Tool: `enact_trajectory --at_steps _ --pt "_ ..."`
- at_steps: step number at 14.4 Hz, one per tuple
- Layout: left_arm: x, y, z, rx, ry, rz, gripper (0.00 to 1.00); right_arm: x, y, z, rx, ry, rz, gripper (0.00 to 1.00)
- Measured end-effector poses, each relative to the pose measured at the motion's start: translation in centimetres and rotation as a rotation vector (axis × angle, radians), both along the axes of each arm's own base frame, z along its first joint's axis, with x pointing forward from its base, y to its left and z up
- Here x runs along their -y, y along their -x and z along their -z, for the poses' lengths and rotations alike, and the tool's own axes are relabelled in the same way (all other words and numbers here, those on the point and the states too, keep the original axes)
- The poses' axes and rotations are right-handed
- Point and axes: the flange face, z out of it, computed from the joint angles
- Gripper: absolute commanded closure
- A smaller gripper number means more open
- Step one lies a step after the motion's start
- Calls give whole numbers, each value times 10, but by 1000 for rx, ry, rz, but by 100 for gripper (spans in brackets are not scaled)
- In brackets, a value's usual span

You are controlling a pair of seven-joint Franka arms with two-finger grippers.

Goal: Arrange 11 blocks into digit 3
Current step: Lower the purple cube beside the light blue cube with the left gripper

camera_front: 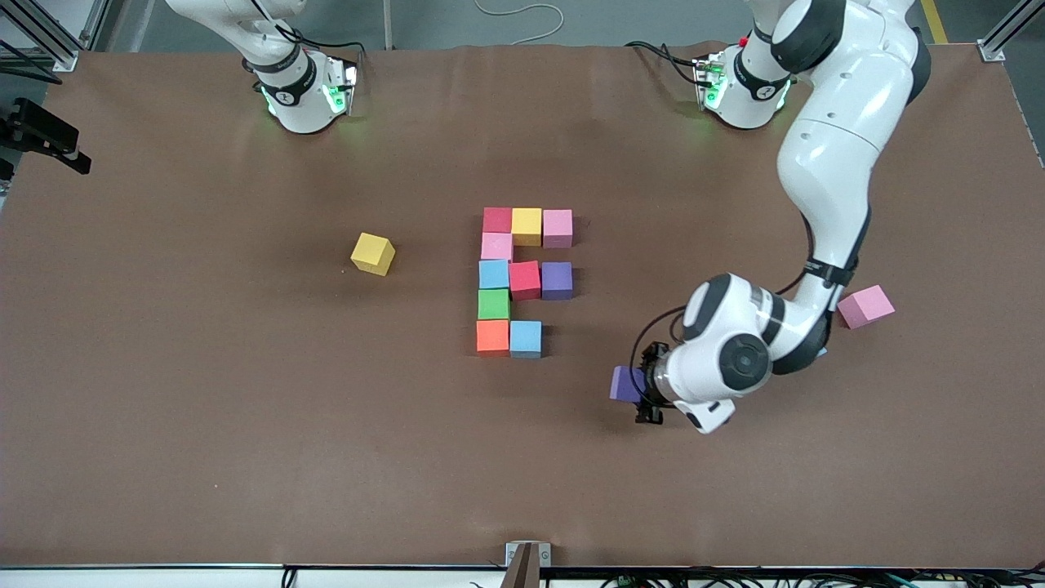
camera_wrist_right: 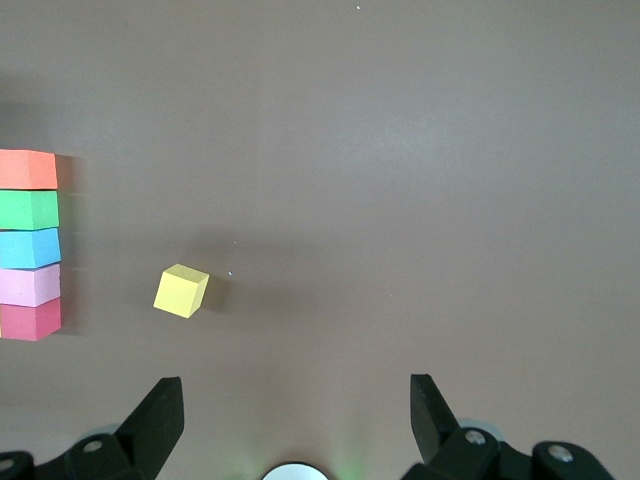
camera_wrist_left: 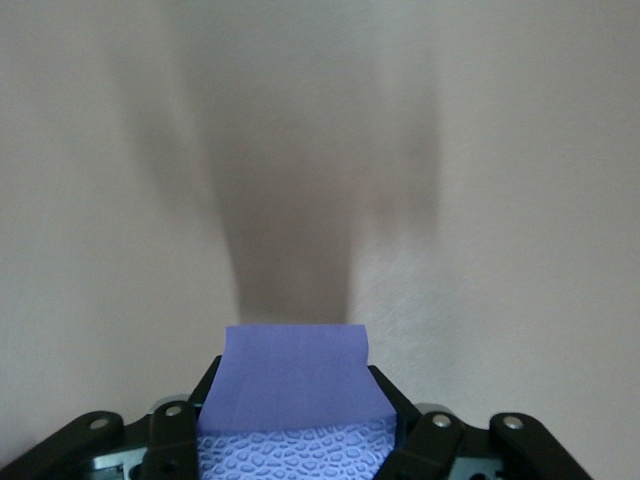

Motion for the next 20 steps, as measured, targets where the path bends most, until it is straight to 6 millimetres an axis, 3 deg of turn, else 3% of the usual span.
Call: enact_trajectory --at_steps 3,8,14,20 --pt "28 16 1 25 -42 -95 77 0 0 0 -1 0 0 0" --pt "60 43 26 84 -29 -218 77 0 0 0 -3 0 0 0" --pt "75 84 37 105 16 -214 77 0 0 1 -4 0 0 0" --pt "94 99 39 112 31 -189 77 0 0 1 -4 0 -1 0"
